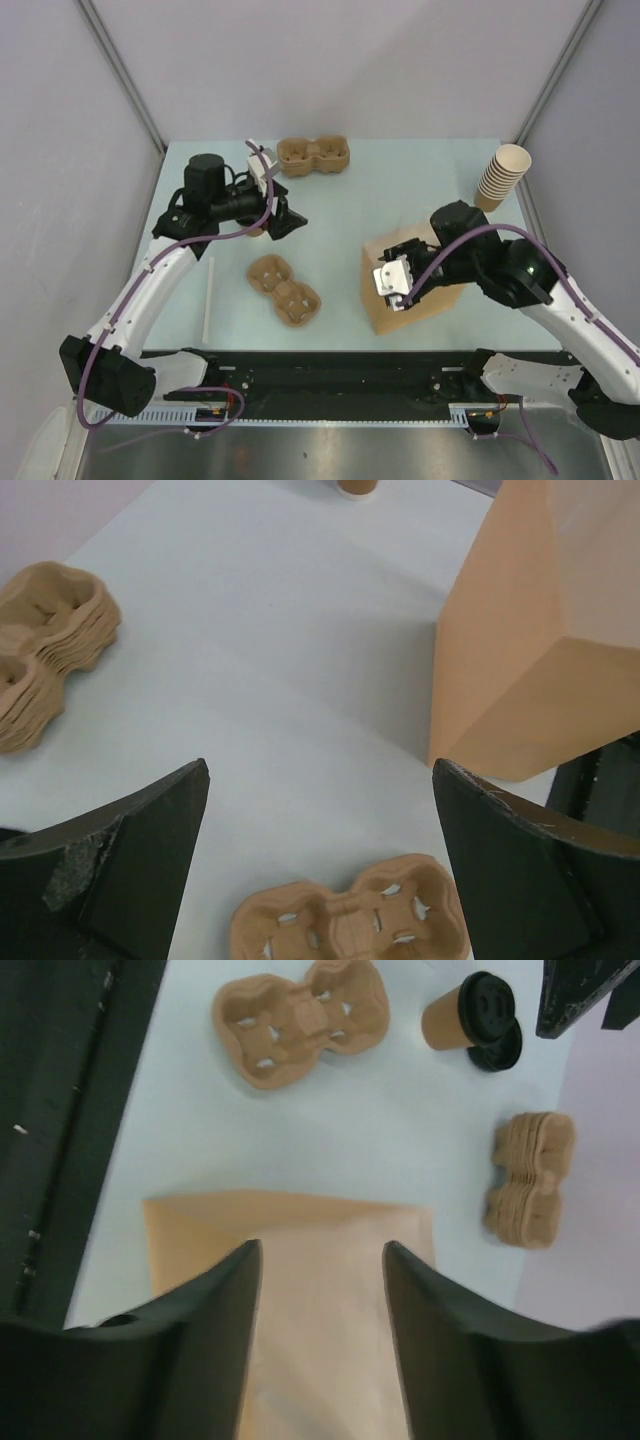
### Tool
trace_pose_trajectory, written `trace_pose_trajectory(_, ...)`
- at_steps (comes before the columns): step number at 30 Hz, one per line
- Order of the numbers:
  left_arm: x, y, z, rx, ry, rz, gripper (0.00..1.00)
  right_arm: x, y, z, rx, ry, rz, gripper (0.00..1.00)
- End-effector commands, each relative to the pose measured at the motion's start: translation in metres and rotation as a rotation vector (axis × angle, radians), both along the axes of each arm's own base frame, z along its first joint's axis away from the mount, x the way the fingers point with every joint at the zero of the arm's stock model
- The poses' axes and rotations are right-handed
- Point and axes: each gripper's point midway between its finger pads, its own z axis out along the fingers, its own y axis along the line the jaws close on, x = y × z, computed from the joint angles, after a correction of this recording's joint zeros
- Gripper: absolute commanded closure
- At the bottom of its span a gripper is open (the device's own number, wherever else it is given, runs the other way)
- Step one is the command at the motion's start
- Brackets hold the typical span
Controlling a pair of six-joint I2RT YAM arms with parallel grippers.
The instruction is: Pack the takeout coffee
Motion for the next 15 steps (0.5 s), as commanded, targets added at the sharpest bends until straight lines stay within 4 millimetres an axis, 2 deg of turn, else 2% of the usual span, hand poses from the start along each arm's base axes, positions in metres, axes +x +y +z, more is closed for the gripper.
trace_pose_trajectory(1,-0.007,-0.021,0.02,-0.028,0.016,-0.02,0.02,-0.022,-0.014,0.009,0.007,-0.003,-0.092,0.29)
trace_pose_trajectory(3,-0.009,-0.028,0.023,-0.032,0.018,-0.036,0.01,-0.037,-0.013,0.03,0.095,-0.01,-0.104,0.08)
trace_pose_trajectory(4,-0.009,-0.031,0.026,-0.035,0.011,-0.045,0.01,-0.034,-0.016,0.036,0.125,0.005,-0.174,0.05)
trace_pose_trajectory(5,-0.009,-0.034,0.028,-0.037,0.009,-0.053,0.01,-0.035,-0.015,0.049,0.177,0.006,-0.19,0.04)
trace_pose_trajectory(6,-0.013,-0.041,0.029,-0.037,0.007,-0.071,0.01,-0.023,-0.022,0.058,0.21,0.019,-0.263,0.03)
trace_pose_trajectory(7,-0.013,-0.044,0.029,-0.037,0.007,-0.077,0.0,-0.018,-0.026,0.087,0.293,0.018,-0.304,0.03)
trace_pose_trajectory(9,-0.018,-0.052,0.028,-0.033,0.003,-0.102,0.01,0.002,-0.036,0.114,0.408,0.081,-0.455,0.03)
trace_pose_trajectory(10,-0.017,-0.053,0.028,-0.035,0.0,-0.104,0.01,-0.001,-0.041,0.144,0.5,0.078,-0.459,0.02)
trace_pose_trajectory(11,-0.018,-0.056,0.026,-0.037,0.005,-0.108,0.0,0.001,-0.045,0.157,0.568,0.119,-0.505,0.02)
trace_pose_trajectory(13,-0.017,-0.06,0.029,-0.055,0.005,-0.115,0.01,0.015,-0.067,0.186,0.696,0.098,-0.619,0.02)
trace_pose_trajectory(15,-0.022,-0.071,0.034,-0.078,0.022,-0.15,0.01,0.025,-0.081,0.192,0.76,0.125,-0.726,0.02)
